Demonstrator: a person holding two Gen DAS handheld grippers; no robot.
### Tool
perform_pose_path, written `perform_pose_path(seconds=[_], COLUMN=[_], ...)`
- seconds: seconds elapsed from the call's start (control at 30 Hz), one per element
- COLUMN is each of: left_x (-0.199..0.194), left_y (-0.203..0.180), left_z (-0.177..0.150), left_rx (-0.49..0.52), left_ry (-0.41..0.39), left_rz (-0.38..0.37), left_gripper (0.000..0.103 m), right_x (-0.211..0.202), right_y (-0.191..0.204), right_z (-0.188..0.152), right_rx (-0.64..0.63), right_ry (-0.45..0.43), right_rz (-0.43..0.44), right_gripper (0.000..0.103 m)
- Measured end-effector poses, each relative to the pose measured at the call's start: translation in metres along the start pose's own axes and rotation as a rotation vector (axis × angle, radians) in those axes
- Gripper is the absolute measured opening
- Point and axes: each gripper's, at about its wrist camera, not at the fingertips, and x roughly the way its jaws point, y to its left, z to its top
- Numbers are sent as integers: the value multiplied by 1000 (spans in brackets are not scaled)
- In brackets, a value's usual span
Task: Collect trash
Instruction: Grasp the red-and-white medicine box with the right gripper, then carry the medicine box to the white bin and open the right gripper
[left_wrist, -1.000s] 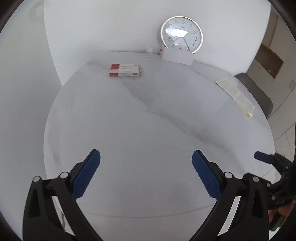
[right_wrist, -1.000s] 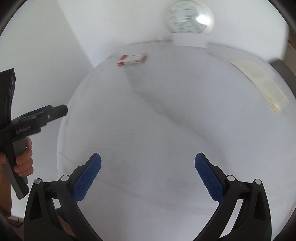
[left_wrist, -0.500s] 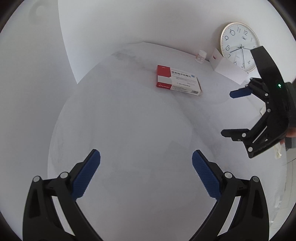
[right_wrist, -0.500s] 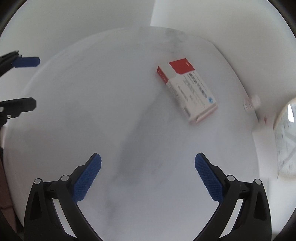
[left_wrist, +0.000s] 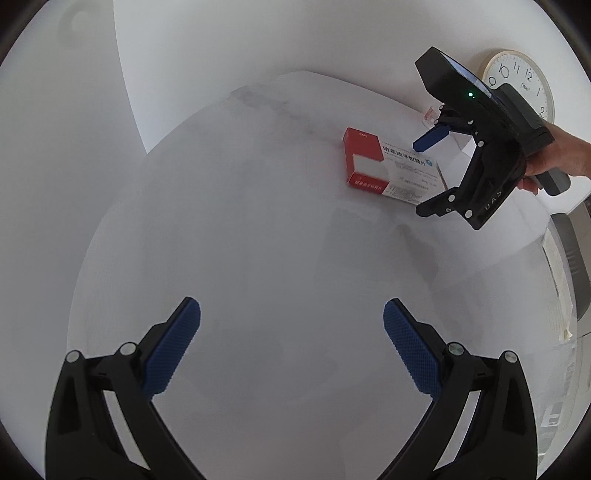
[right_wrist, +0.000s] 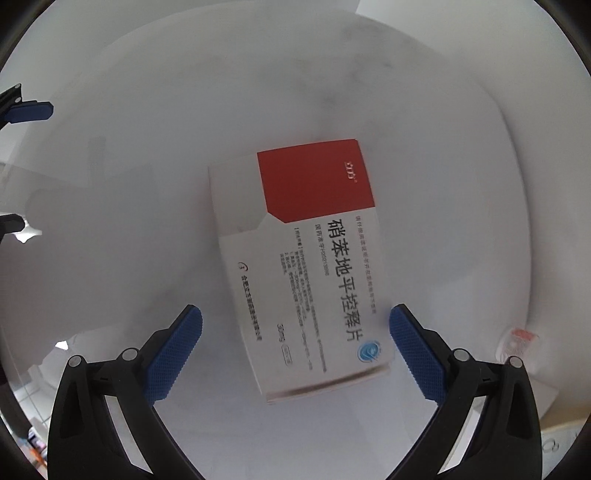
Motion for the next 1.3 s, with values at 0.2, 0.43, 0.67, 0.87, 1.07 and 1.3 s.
perform_pose_path(seconds=[0.2, 0.43, 0.67, 0.87, 1.07, 1.3], left_x=[1, -1, -24, -58, -118, -183], left_y=[-3, -14, -34, -78, -147, -239], left_z=[8, 9, -8, -43, -106, -217], left_rx=[2, 3, 77, 211, 397, 559], left_ry=[-11, -15, -15, 18, 3, 23], left_rz=[-15, -16, -27, -115, -188, -304], left_gripper=[95, 95, 95, 95, 95, 95], right_x=[11, 1, -39, -98, -145, -191], right_y=[-11, -15, 24, 130, 282, 470], right_z=[0, -14, -79, -206, -330, -457], right_rx=[2, 118, 383, 763, 1102, 1432], right_ry=[26, -12, -125, -241, -303, -411], right_rz=[82, 77, 85, 93, 58, -30], right_gripper=[94, 86, 86, 86, 86, 86])
